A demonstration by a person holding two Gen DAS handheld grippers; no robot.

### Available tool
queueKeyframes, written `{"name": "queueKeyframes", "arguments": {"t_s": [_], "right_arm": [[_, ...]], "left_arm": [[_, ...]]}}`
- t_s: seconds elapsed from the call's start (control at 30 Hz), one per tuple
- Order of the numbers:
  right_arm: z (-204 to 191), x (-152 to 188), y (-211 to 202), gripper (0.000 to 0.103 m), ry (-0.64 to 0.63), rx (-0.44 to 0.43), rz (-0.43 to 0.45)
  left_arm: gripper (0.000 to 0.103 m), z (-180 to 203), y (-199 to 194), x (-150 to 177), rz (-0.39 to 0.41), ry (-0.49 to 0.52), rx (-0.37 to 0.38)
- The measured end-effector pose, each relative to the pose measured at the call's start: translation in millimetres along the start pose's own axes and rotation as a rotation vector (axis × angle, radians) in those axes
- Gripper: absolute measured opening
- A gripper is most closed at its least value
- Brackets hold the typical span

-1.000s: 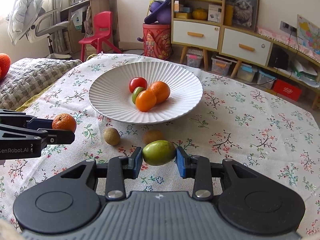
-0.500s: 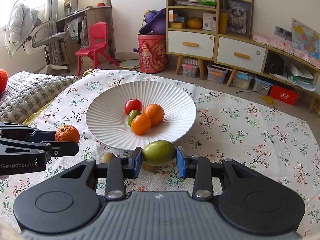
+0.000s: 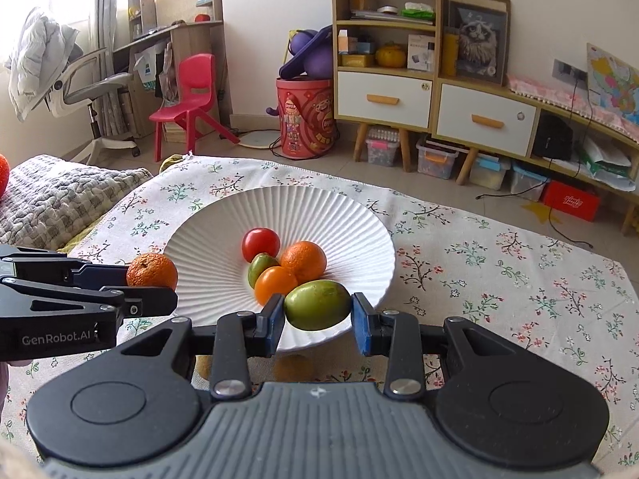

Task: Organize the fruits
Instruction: 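Carry the green tomato and mandarin into the white plate and open both grippers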

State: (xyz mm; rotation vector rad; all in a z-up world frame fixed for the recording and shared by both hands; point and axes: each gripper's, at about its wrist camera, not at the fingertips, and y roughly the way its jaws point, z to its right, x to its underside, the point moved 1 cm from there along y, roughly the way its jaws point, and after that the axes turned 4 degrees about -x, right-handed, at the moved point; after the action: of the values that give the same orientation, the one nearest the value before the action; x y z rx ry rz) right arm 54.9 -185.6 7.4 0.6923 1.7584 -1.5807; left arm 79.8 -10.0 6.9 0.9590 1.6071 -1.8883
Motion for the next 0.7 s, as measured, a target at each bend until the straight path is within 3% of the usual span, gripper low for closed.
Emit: {"name": "queueKeyframes", "arguments": {"t_s": [0.7], "right_arm": [[8, -4, 34, 0.033, -0.046, -0.012, -0.01]], "left_arm": [[0.02, 9, 38, -6, -0.003, 0.037, -0.067]]}}
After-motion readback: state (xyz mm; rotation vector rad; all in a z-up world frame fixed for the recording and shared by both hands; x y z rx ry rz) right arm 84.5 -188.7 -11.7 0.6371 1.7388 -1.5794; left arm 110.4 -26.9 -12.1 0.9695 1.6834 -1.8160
